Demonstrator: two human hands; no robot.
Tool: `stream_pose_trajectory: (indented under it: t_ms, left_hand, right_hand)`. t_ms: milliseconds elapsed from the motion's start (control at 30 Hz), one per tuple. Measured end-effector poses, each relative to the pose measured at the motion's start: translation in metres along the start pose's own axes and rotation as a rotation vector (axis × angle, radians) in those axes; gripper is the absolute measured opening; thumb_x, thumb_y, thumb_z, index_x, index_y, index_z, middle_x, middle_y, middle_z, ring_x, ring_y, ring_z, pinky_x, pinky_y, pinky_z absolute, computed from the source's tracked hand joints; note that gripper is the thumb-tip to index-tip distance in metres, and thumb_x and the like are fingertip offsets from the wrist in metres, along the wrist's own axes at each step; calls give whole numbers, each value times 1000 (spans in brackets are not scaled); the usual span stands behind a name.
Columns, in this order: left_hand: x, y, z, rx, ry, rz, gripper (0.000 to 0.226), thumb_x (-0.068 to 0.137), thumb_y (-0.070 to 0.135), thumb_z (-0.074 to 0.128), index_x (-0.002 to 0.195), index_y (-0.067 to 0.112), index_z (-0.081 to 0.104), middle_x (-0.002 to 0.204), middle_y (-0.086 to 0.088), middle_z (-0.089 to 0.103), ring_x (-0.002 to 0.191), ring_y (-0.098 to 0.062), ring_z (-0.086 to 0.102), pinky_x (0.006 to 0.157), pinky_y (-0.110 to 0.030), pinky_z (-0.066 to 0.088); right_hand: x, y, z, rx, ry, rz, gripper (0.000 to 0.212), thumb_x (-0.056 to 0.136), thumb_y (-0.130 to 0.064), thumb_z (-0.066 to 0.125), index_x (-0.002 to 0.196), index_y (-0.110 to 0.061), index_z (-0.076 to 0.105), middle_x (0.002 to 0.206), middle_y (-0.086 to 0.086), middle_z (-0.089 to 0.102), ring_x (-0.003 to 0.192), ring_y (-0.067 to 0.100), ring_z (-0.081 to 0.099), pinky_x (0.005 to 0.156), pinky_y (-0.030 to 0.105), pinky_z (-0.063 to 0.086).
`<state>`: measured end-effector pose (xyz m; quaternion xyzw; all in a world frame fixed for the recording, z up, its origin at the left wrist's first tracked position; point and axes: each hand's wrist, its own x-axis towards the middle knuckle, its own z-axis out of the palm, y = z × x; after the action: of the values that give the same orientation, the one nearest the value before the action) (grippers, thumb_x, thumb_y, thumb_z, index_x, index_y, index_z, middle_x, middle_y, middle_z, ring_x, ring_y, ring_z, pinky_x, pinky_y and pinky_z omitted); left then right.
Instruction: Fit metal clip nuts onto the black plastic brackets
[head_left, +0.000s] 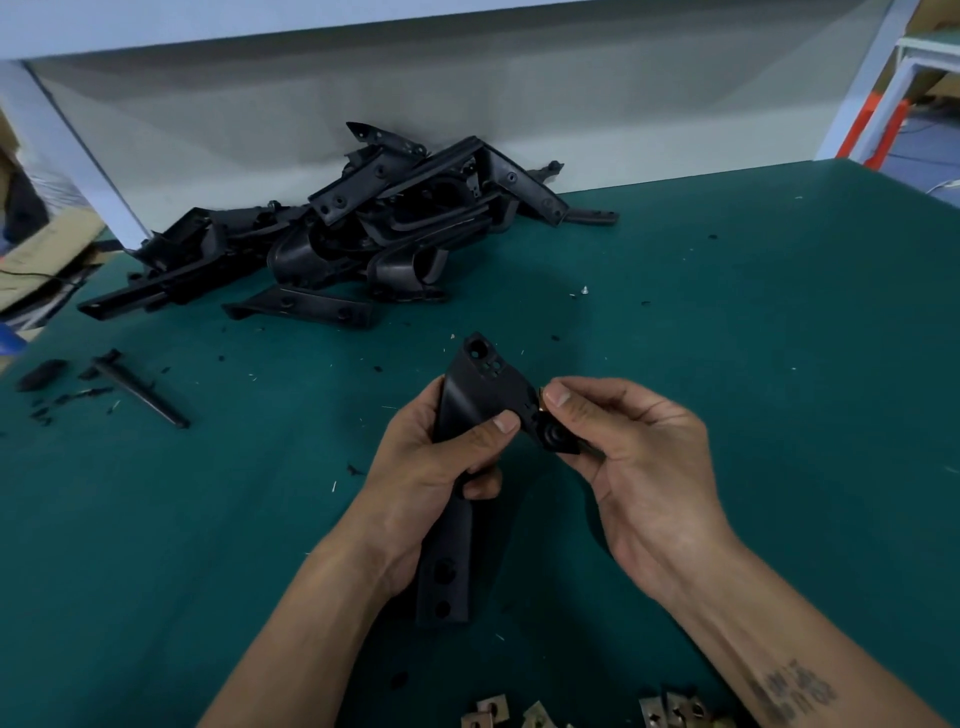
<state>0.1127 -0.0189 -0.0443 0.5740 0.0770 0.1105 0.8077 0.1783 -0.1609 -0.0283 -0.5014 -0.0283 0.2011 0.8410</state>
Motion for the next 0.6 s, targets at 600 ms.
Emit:
stream_pose_trajectory:
  t_ms: [600]
  left_hand:
    - [2, -3, -4, -10, -23, -17, 11, 86, 12, 74, 91, 18, 66, 66, 8, 48, 54, -6, 38, 46, -20, 37]
  right_hand:
    - [4, 4, -3, -19, -15, -23, 7, 73, -14, 81, 78, -11, 77, 80, 11, 74, 72, 20, 71, 66, 28, 58]
